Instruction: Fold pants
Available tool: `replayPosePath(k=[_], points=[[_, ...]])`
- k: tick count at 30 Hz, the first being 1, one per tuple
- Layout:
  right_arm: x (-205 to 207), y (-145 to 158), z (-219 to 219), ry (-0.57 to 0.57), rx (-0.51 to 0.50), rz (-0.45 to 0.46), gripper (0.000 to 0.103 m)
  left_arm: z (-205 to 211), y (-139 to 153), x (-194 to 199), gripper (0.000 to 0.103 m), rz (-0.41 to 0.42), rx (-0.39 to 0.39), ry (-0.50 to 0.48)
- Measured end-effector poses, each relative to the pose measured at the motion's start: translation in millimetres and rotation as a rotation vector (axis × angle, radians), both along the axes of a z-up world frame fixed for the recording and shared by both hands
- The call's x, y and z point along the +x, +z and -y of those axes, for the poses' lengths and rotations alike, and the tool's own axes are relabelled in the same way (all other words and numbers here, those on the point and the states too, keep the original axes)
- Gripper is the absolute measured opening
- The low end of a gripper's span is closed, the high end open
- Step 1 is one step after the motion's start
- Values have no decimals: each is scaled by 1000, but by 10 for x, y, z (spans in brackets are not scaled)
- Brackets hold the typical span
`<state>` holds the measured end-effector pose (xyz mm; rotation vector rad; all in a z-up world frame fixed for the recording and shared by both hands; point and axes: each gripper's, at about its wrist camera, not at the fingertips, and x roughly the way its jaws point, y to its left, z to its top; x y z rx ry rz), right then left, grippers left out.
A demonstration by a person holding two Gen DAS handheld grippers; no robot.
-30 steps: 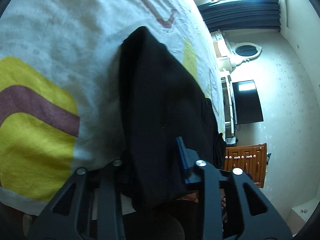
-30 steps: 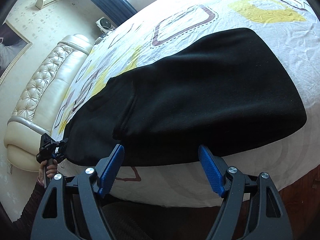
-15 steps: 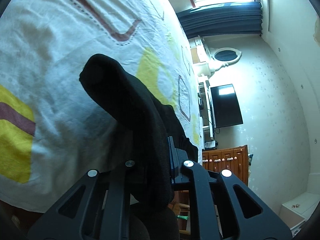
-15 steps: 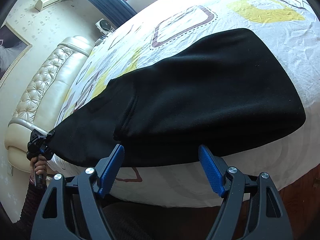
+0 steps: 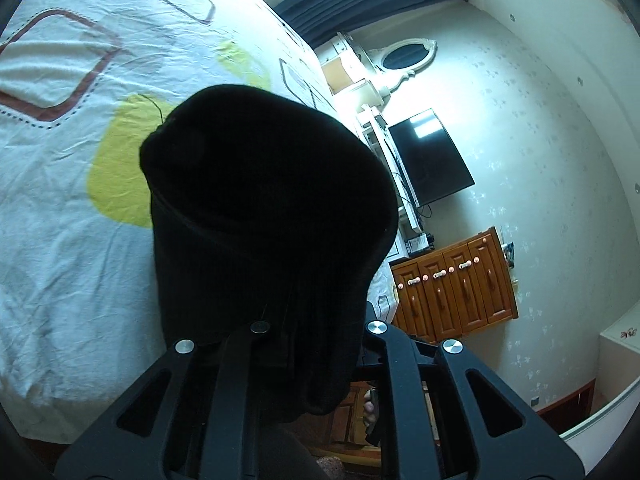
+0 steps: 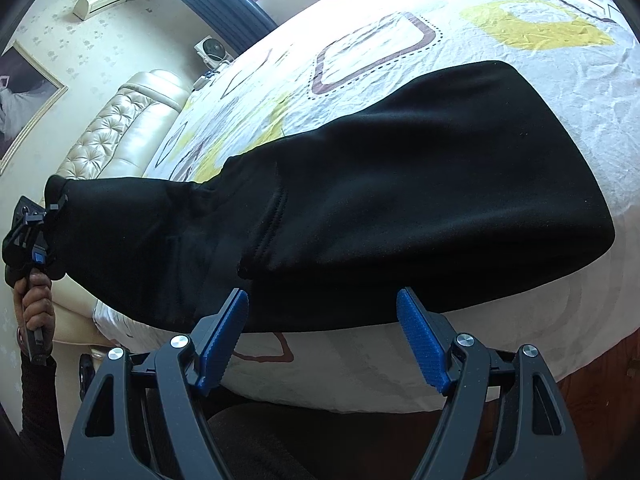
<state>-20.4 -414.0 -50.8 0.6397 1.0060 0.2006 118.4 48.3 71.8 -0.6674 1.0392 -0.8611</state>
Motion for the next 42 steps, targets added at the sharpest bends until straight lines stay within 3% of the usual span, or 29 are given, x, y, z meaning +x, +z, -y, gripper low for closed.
replayPosePath(k=[8, 16, 21, 25, 29, 32, 39, 41, 42], points=[[-61, -8, 113, -39, 11, 0, 75, 1212, -30, 122, 13, 14, 101, -134], [-106, -24, 281, -89, 27, -6, 75, 2242, -508, 152, 13, -23, 222, -244], [-148, -51, 413, -142, 42, -16, 75, 2597, -929, 164, 13, -63, 321, -257], [-176, -58, 476, -168, 49, -17, 75, 2717, -1070, 131, 15, -52, 380, -248], [-207, -53, 521, -181, 47, -15, 75, 2716, -1058, 97, 29, -47, 374, -237], [-205, -50, 598, -200, 65, -12, 75, 2661, -1043, 36, 35, -36, 350, -248], [-253, 74, 796, -241, 138, 30, 75, 2206, -919, -58, 52, -14, 213, -221], [-254, 131, 854, -239, 148, 52, 75, 1970, -853, -115, 66, 20, 192, -193], [-249, 149, 889, -235, 163, 63, 75, 1809, -841, -127, 68, 34, 189, -168]])
